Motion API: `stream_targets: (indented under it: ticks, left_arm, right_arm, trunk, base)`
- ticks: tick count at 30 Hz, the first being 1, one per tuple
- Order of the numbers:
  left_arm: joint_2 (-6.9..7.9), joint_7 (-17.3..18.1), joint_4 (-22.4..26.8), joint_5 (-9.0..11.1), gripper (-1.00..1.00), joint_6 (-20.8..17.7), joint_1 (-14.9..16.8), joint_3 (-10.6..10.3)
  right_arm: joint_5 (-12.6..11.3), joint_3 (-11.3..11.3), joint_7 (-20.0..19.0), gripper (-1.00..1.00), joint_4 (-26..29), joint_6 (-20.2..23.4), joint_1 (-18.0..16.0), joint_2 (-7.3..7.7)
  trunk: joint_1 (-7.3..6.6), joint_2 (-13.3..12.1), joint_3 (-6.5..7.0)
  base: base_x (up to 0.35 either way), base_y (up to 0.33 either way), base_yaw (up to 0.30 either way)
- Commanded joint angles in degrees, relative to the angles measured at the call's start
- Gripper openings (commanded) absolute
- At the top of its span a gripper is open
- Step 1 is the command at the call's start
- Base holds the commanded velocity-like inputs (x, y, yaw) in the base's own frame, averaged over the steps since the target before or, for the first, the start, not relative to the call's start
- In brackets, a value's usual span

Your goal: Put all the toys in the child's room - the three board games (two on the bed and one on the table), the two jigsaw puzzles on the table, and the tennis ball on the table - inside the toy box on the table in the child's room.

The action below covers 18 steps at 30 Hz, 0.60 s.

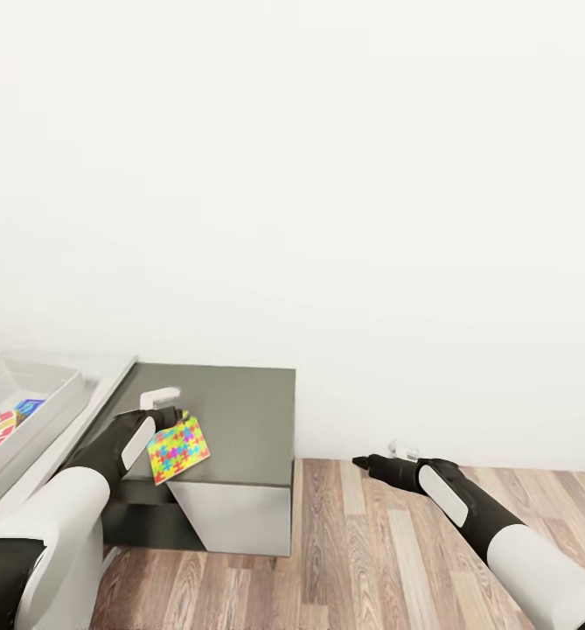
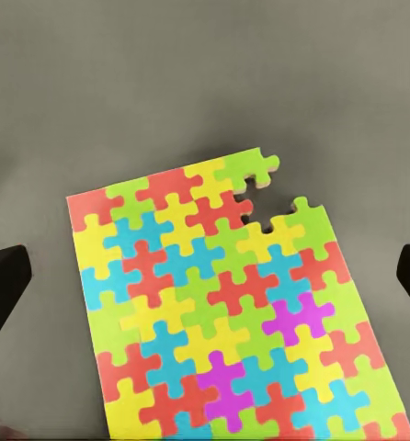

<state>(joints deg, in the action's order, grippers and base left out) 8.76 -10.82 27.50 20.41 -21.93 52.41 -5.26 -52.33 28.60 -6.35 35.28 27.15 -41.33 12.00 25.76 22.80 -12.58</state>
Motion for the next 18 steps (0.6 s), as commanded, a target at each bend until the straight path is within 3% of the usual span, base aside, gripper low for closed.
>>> stream_targets:
  ticks: [1, 18]
  left_arm:
    - [0.08, -0.5, 0.1, 0.6, 1.0, -0.2, 0.0, -0.5]
    - [-0.05, -0.8, 0.0, 0.6, 1.0, -0.1, 0.0, -0.5]
  right_arm:
    - [-0.1, 0.2, -0.1, 1.0, 0.0, 0.1, -0.1, 0.08]
    - [-0.1, 0.2, -0.1, 1.0, 0.0, 0.1, -0.1, -0.03]
  trunk:
    - [0.03, 0.1, -0.21]
    - [0.03, 0.1, -1.67]
  base:
    - [0.0, 0.0, 0.109]
    - [0.0, 0.0, 0.123]
